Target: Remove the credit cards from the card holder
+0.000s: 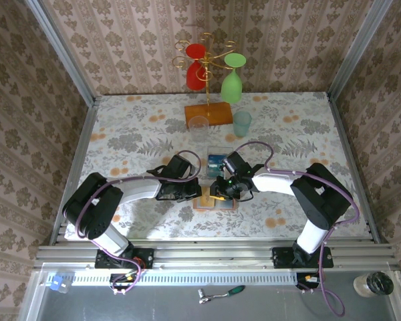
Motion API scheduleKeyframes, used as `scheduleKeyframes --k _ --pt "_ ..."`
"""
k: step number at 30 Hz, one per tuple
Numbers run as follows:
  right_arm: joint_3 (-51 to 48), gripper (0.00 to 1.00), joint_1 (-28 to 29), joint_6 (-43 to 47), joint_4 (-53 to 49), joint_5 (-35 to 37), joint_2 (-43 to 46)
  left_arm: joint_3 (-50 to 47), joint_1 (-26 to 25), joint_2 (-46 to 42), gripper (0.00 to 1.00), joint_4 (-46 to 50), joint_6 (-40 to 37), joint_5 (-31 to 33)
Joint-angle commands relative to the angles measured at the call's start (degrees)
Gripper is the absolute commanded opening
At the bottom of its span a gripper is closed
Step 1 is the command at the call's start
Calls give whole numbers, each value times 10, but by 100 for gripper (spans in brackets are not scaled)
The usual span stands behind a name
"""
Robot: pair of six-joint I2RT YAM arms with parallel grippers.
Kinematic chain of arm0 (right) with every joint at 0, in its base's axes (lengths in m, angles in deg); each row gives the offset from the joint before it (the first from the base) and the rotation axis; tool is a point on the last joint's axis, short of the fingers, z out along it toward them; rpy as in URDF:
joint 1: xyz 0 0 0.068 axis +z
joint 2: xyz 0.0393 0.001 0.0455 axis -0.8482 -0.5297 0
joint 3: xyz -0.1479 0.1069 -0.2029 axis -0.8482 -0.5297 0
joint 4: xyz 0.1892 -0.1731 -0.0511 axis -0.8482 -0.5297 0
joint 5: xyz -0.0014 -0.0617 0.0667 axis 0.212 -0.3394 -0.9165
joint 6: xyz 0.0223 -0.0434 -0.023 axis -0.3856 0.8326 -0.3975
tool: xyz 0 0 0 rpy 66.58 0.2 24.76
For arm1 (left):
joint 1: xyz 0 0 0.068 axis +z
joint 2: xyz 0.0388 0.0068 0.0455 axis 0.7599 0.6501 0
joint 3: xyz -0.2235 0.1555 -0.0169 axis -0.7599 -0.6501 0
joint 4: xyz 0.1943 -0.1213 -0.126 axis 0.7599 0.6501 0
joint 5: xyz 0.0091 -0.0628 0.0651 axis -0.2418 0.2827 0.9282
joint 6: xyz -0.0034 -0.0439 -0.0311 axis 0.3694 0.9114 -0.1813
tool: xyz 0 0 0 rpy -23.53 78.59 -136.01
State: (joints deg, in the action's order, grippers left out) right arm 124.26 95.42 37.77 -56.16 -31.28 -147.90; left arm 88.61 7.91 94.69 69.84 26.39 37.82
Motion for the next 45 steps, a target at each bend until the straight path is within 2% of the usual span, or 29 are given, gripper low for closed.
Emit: scheduleKeyframes --k 1,12,23,32,45 --pt "11 24 2 22 -46 33 10 -11 3 -10 6 22 -11 3" --pt "7 24 3 15 -37 24 38 -7 2 -46 13 38 -9 13" --pt "0 24 10 -3 -1 -10 20 -7 -4 -22 4 16 -11 -6" --pt "1 25 16 -8 8 -22 -1 -19 -3 0 2 19 -10 0" --pt "10 24 16 21 -52 38 11 -20 -3 4 2 25 -10 1"
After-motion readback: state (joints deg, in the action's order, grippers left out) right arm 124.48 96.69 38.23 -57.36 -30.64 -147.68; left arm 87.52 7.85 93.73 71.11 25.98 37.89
